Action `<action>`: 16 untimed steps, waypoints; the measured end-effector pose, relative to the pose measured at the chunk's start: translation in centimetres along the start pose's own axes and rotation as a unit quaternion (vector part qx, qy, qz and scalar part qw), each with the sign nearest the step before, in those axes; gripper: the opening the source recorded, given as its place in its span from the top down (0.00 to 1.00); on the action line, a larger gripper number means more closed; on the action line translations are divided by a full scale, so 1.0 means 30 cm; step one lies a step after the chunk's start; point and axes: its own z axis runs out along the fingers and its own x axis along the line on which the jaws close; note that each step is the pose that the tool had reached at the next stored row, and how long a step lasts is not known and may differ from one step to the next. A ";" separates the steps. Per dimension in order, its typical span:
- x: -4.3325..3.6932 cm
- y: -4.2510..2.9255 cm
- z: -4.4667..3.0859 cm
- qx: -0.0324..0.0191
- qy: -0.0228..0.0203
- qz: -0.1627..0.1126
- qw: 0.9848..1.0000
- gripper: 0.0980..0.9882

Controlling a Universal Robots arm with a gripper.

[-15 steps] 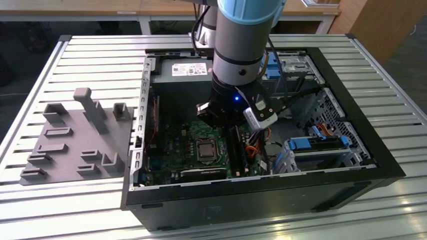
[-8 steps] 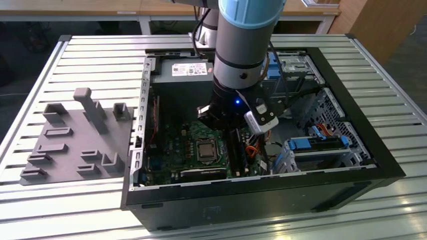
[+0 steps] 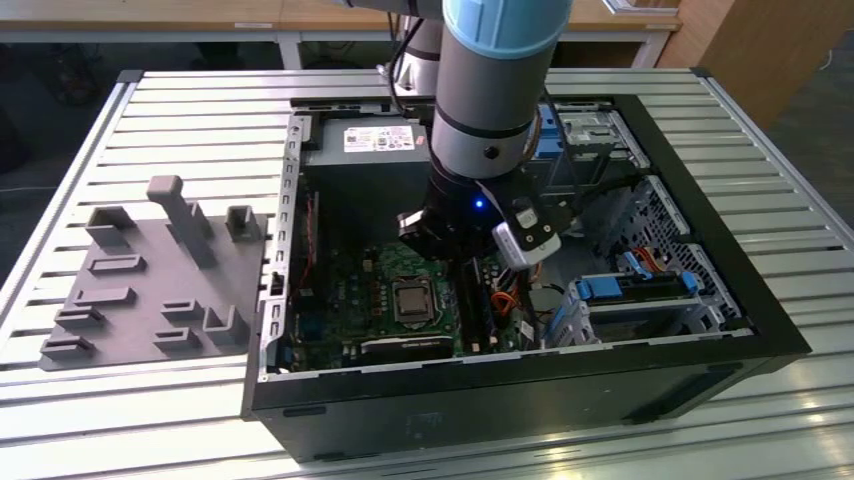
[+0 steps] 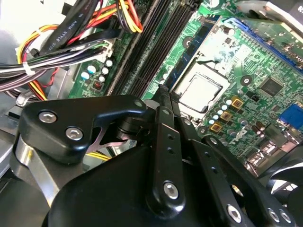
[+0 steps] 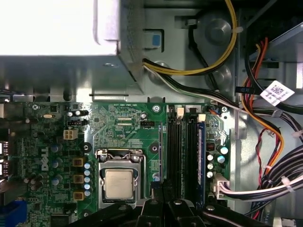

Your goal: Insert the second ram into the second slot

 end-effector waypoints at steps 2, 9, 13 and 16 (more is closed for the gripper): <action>-0.007 0.000 0.000 0.000 0.000 0.000 1.000 0.98; -0.024 0.000 0.001 0.000 0.000 0.000 1.000 0.98; -0.036 0.000 0.002 0.000 0.001 0.000 1.000 0.98; -0.038 0.000 0.002 0.000 0.001 -0.001 1.000 0.98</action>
